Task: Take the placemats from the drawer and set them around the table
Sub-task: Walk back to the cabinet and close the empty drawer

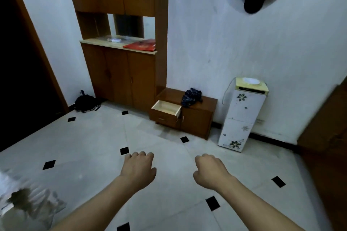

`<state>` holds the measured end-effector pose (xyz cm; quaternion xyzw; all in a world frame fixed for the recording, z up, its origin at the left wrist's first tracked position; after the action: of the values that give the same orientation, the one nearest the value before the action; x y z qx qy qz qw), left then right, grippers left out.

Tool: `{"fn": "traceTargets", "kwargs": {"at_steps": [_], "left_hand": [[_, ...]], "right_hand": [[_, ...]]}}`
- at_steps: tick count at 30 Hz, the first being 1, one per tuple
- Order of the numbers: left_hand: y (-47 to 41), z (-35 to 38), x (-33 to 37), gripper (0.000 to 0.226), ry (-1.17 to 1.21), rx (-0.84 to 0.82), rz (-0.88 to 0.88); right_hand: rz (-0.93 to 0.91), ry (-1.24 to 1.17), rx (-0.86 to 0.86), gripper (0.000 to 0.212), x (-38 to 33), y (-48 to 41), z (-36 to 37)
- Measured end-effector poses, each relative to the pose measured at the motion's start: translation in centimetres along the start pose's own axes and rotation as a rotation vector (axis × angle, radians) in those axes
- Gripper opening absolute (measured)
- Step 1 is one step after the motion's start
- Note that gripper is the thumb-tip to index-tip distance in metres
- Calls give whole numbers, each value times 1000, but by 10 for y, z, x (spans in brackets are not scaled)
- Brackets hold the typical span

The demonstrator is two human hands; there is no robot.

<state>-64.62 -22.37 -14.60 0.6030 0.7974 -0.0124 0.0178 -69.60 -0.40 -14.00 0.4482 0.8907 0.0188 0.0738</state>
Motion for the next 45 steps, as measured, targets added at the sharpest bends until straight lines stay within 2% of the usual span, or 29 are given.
{"fn": "traceTargets", "kwargs": {"at_steps": [4,12,17,24,29,37,45], "left_hand": [[-94,-5,2,32,-19,-2,70],[-270,14,27,31,-28,-31,134],[-390,15,31,29,8,-28,89],[-529,6,5,24,66,-3,-25],[-635,26,-29,23,78,-27,-59],[-842,75,-75,33,157,-40,101],[-999,125,-65,30,70,-111,274]], "right_hand": [[70,-36,32,12,29,-73,-20],[136,-68,81,11,109,-224,-30],[56,-93,90,14,159,-362,-35],[-110,-125,18,11,174,-535,-62],[-132,-135,-4,12,183,-643,-57],[12,-190,-23,26,205,-822,-29],[238,-295,-49,28,260,-927,7]]}}
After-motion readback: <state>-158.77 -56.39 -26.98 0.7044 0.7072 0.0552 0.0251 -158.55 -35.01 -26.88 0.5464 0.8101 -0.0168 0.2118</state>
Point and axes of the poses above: each hand's wrist, its own y-axis away from the middle knuckle, its own z-axis out of the palm, x = y × z, the point moved 5 cm from there along -y, towards the middle knuckle, and after that the axes turned 11 degrees about -z, right-handed, at the moved point
